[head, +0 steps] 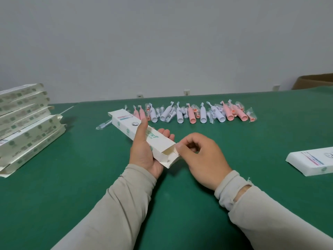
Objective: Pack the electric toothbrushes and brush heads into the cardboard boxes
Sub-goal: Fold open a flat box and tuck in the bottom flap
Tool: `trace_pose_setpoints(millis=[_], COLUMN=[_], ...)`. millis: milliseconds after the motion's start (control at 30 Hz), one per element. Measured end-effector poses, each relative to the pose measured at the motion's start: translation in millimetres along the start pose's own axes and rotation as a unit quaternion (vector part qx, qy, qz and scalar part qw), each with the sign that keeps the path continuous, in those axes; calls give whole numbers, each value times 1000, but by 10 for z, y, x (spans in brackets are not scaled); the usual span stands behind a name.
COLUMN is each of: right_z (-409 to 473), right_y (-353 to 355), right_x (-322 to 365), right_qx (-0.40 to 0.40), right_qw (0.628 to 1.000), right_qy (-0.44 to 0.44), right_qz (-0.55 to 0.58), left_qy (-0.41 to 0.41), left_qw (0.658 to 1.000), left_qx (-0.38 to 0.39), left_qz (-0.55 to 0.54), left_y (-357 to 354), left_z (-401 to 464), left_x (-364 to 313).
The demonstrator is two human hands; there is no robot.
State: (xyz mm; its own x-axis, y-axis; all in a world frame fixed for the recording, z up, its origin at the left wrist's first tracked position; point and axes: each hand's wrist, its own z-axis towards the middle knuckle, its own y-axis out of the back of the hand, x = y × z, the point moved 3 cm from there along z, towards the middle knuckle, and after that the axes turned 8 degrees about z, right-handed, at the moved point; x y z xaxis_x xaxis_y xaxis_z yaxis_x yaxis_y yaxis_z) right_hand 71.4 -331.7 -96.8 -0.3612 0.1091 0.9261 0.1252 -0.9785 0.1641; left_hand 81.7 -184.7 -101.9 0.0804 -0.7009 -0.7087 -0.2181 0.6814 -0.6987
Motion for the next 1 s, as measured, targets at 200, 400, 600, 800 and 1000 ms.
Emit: trace_pose_setpoints(millis=[200, 400, 600, 800, 1000], right_z=[-58, -86, -116, -83, -82], right_y=[-71, -56, -70, -51, -21], right_x=[22, 45, 58, 29, 87], right_qx=[36, 58, 16, -4, 25], right_qw=[998, 996, 999, 999, 998], right_qy=[15, 14, 35, 31, 58], right_qz=[42, 65, -17, -40, -29], left_qy=[18, 17, 26, 24, 50], left_qw=[1000, 1000, 1000, 999, 998], left_qx=[18, 4, 0, 14, 9], left_qz=[-11, -6, 18, 17, 28], left_y=[37, 21, -13, -83, -184], left_z=[41, 35, -5, -53, -143], left_x=[21, 42, 73, 134, 159])
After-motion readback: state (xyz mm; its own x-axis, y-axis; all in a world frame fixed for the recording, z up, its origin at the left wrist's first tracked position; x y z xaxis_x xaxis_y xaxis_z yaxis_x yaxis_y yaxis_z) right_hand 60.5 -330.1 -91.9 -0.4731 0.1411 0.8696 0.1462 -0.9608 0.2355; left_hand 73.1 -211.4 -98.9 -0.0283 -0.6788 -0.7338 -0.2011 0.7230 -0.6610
